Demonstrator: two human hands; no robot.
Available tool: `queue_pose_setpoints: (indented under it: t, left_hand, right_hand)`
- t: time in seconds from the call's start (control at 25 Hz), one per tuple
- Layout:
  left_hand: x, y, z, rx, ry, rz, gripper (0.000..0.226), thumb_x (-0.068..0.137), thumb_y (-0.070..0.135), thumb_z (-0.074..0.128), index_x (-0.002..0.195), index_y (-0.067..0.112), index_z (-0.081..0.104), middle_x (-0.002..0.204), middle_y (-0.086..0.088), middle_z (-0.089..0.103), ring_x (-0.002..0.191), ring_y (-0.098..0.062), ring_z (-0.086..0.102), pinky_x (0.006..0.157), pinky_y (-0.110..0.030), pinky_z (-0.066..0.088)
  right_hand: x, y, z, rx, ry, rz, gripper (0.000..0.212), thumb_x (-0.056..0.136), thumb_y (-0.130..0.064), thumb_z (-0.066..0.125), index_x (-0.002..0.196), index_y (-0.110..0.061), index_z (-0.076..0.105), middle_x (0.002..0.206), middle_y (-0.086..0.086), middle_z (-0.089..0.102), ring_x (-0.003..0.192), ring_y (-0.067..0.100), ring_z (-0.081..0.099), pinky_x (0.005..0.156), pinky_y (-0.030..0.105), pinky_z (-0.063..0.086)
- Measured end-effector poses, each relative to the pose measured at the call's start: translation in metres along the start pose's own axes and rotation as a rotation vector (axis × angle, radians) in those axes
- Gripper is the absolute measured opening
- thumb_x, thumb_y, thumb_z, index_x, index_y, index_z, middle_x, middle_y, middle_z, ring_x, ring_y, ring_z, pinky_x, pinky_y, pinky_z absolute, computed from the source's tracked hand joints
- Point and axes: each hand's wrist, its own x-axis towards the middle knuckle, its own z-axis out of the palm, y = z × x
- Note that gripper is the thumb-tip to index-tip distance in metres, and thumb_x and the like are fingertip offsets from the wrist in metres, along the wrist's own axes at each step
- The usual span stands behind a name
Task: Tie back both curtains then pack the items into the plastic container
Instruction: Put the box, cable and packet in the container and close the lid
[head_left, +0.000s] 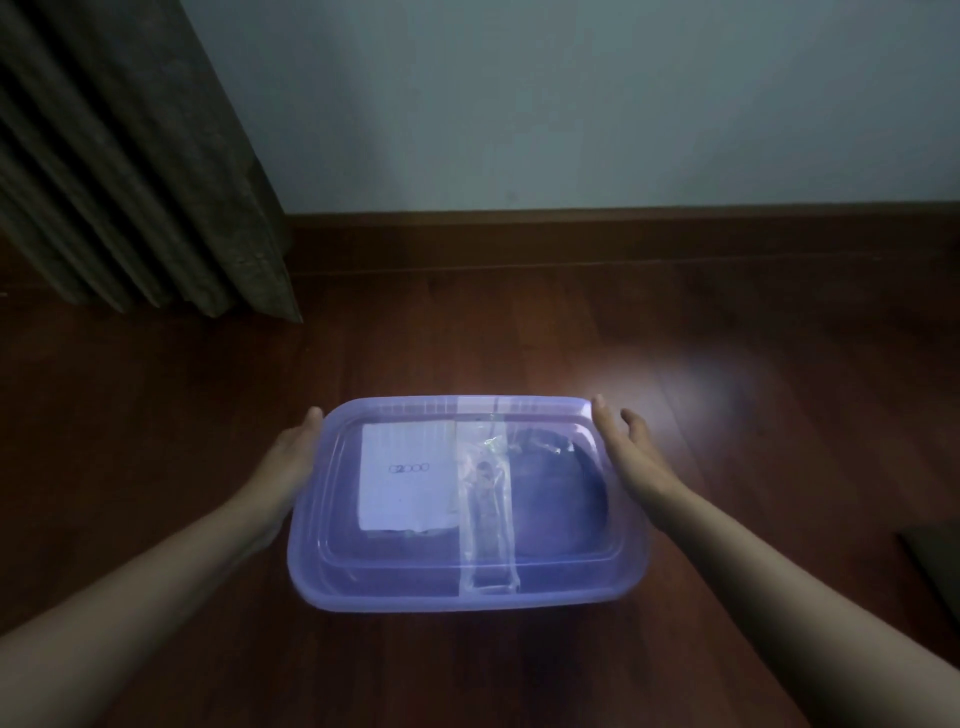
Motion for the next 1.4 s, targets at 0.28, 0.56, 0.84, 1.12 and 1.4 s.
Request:
queue_pose_setpoints:
  t: [0.28, 0.56, 0.84, 1.12, 1.4]
  left_hand:
    - [-0.063, -0.038, 0.023, -0.200, 0.091, -0.237, 0.051, 0.083, 0.066, 0.043, 0.085, 0.020, 0.066, 0.080, -0.010, 0.073, 0.079, -0.031, 0.068, 0.073, -0.046, 0.055]
    - [-0.050, -0.048, 0.023, -0.010, 0.300, -0.158, 0.059, 0.077, 0.069, 0.048, 0.053, 0.016, 0.036, 0.050, -0.005, 0.041, 0.048, -0.022, 0.041, 0.053, -0.033, 0.032]
    - [-0.043, -0.034, -0.021, -0.193, 0.425, -0.137, 0.052, 0.085, 0.054, 0.054, 0.053, 0.013, 0.046, 0.050, -0.004, 0.050, 0.046, -0.020, 0.048, 0.047, -0.025, 0.035]
    - [-0.038, -0.031, -0.181, -0.174, 0.645, -0.155, 0.061, 0.078, 0.070, 0.051, 0.062, 0.011, 0.052, 0.068, -0.012, 0.057, 0.065, -0.030, 0.056, 0.059, -0.035, 0.043]
    - [-0.094, -0.037, -0.311, -0.276, 0.740, -0.327, 0.061, 0.079, 0.062, 0.053, 0.071, 0.002, 0.057, 0.069, -0.016, 0.059, 0.065, -0.033, 0.057, 0.059, -0.033, 0.043]
  right_hand:
    - [-0.044, 0.058, 0.014, 0.300, 0.069, 0.187, 0.061, 0.075, -0.076, 0.046, 0.103, -0.024, 0.061, 0.117, 0.004, 0.063, 0.104, 0.025, 0.060, 0.099, 0.047, 0.046]
    - [-0.039, 0.060, 0.019, 0.169, 0.226, 0.116, 0.060, 0.078, -0.073, 0.044, 0.075, -0.017, 0.065, 0.082, 0.002, 0.068, 0.084, 0.028, 0.065, 0.085, 0.047, 0.053]
    - [-0.027, -0.001, 0.056, 0.227, 0.076, 0.035, 0.072, 0.065, -0.082, 0.047, 0.074, -0.013, 0.063, 0.082, 0.004, 0.068, 0.084, 0.027, 0.065, 0.084, 0.044, 0.053]
    - [-0.040, -0.122, 0.174, 0.202, -0.318, -0.231, 0.057, 0.060, -0.053, 0.081, 0.100, -0.016, 0.064, 0.093, 0.004, 0.073, 0.083, 0.020, 0.070, 0.076, 0.043, 0.058]
    - [-0.100, -0.235, 0.260, -0.041, -0.784, -0.309, 0.034, 0.079, -0.034, 0.073, 0.108, -0.022, 0.058, 0.096, 0.002, 0.072, 0.079, 0.012, 0.071, 0.058, 0.022, 0.054]
